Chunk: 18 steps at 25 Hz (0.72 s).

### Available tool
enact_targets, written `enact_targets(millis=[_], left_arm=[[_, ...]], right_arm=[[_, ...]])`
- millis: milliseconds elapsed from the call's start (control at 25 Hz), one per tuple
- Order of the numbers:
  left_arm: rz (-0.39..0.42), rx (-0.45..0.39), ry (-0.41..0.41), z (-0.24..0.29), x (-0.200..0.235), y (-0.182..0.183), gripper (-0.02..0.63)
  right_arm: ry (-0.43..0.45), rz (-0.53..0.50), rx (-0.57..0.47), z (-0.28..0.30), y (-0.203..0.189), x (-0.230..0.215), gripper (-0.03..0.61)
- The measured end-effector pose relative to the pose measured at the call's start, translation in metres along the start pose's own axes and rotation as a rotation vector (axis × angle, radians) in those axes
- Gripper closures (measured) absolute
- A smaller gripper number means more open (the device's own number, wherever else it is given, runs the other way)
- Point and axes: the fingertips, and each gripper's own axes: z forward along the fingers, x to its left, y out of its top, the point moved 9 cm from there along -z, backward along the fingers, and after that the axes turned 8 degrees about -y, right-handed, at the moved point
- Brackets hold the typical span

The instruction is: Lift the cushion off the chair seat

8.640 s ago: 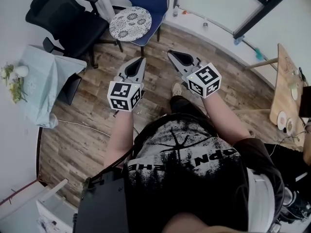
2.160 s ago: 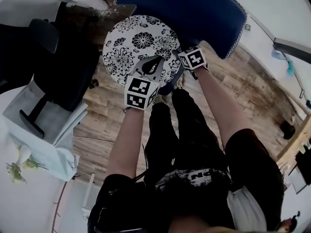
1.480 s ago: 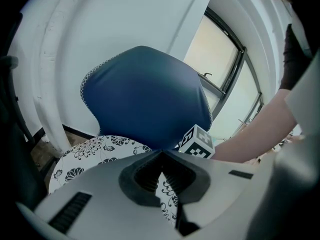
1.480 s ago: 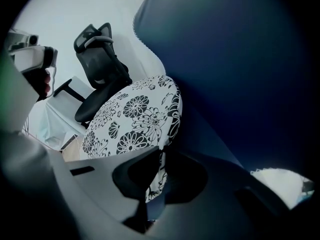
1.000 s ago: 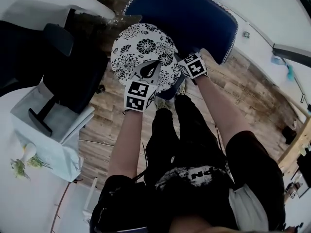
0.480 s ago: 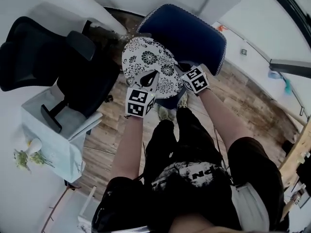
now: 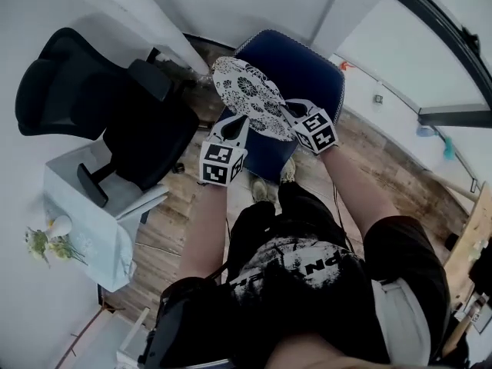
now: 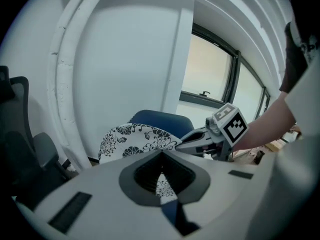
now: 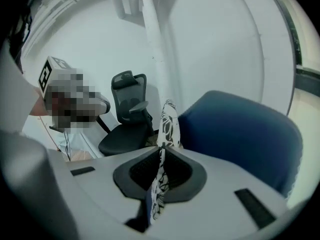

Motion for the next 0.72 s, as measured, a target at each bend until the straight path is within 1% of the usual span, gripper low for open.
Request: enact_targets(millis=[240,360,520,720], left_arm=[[0.027,-0.045,0.025,-0.024,0.0,0.023,0.601],[0.043,-0.076,0.049,-0.034,0.003,0.038,0.601],[0.052,-0.109,0.076,-0.049,0.002,0.05,0.601],[0.075,-0.156,0.114,-0.065,0.008,0.071,0.601]], right_arm=[[-0.027,-0.093,-0.079,-0.032,0.039,0.007,0.549],[-0.039,-0.088,-0.129,-0.047,0.06,0.008,0.549],[-0.05,-0.056,-0.204,-0.075,0.082,0.011,0.549],[-0.052,-0.062,-0.309,-0.1,0.12,0.011,0.549]])
